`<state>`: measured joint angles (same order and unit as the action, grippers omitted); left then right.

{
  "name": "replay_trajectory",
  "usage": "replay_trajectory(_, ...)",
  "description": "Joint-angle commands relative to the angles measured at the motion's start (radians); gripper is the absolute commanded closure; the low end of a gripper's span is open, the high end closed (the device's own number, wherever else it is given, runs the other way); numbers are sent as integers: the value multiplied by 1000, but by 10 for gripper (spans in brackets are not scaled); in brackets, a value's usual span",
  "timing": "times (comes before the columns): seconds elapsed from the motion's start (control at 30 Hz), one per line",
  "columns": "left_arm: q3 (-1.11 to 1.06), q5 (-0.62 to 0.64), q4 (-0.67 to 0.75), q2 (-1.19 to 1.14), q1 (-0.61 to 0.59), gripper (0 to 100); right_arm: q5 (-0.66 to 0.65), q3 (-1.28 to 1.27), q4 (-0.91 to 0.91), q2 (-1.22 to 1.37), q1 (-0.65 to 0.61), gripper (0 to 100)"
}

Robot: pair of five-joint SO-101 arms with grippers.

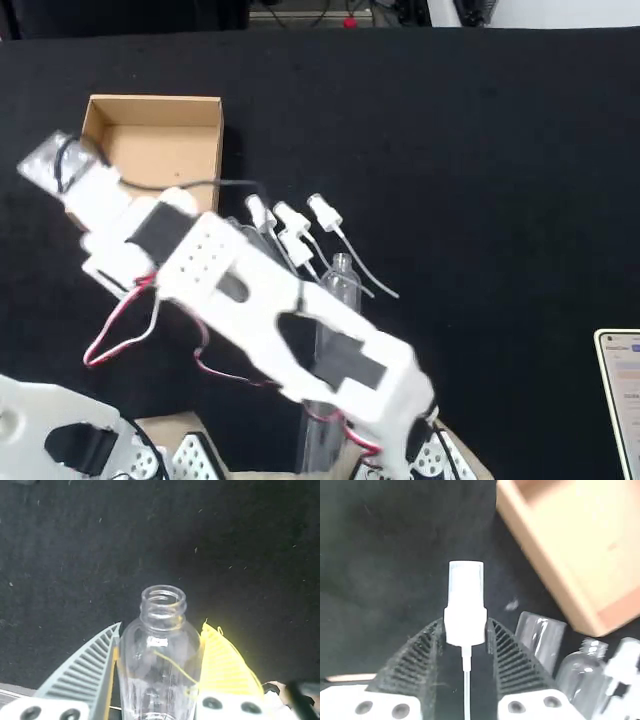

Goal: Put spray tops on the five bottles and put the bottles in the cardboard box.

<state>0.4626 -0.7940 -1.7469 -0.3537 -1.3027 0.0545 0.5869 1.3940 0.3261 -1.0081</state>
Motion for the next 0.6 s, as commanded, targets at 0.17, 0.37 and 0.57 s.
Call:
replay_trajectory(0.17, -337, 80, 115, 416, 136, 873, 8, -389, -155, -535, 153, 987)
replay_trajectory(0.37, -785, 269, 333, 850, 430, 873, 3, -694, -310, -886, 327, 986)
replay_trajectory(0.57, -1038, 528, 491, 1263, 816, 873, 12, -774, -385, -1102, 488, 986)
